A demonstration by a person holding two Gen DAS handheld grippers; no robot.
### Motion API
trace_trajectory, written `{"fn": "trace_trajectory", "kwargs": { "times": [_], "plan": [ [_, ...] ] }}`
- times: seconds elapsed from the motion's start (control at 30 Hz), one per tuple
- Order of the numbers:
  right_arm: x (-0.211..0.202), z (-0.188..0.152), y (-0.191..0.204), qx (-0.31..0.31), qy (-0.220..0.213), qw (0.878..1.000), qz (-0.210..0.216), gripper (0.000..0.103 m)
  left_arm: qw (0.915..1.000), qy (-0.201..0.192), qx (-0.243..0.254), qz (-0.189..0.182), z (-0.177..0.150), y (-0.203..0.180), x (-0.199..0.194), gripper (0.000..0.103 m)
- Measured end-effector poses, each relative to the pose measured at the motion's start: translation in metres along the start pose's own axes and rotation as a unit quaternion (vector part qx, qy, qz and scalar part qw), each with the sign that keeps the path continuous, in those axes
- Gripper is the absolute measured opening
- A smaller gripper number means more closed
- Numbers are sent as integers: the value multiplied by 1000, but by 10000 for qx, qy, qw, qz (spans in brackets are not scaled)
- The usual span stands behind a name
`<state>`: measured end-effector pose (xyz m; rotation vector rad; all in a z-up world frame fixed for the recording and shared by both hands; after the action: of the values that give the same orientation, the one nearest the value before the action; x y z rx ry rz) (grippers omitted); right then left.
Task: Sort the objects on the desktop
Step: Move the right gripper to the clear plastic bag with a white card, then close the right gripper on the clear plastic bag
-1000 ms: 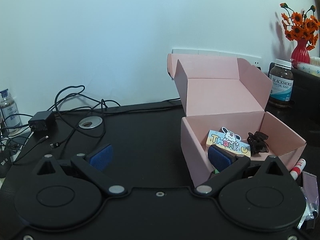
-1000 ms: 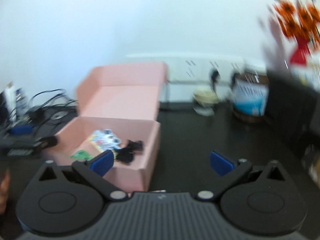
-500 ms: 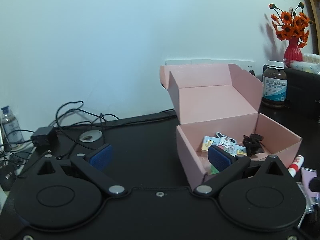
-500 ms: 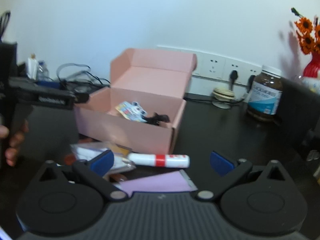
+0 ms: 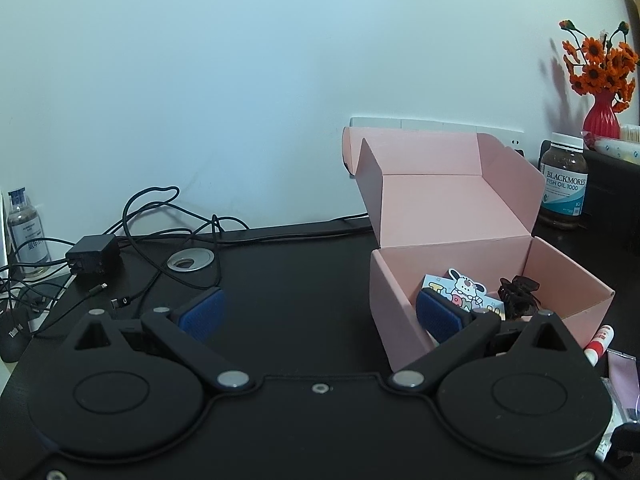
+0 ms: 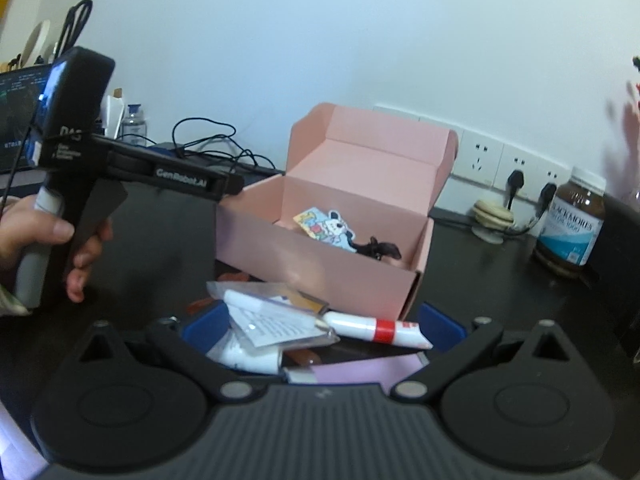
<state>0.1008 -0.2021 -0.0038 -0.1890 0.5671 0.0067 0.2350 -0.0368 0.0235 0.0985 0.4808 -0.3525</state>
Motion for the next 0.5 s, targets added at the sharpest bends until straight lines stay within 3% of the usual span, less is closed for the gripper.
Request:
{"fn": "trace_trajectory", "kwargs": {
  "times": [0.23, 0.4, 0.5],
  "plan": [
    [-3, -1, 1, 155, 164, 9994, -280, 93, 10000, -7, 10, 7, 0, 0, -1, 103],
    [0, -4, 3, 319, 262, 9989, -243, 72, 9999, -9, -114, 3, 2, 5, -2, 103],
    [-2, -5, 4, 355, 217, 9990, -164, 71, 9997, -33, -236, -29, 3, 9, -3, 103]
  ]
}}
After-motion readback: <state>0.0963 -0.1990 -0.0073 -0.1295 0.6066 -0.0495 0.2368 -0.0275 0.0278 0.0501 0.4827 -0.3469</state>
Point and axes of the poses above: each gripper's, at about its wrist camera, not at the fingertips, and x roughly the way its jaws point, y to its left, z to its top, the point moved 1 cm from there along x, roughly the way its jaws point, and after that the axes turned 7 degrees about y, right-handed, at the moved point
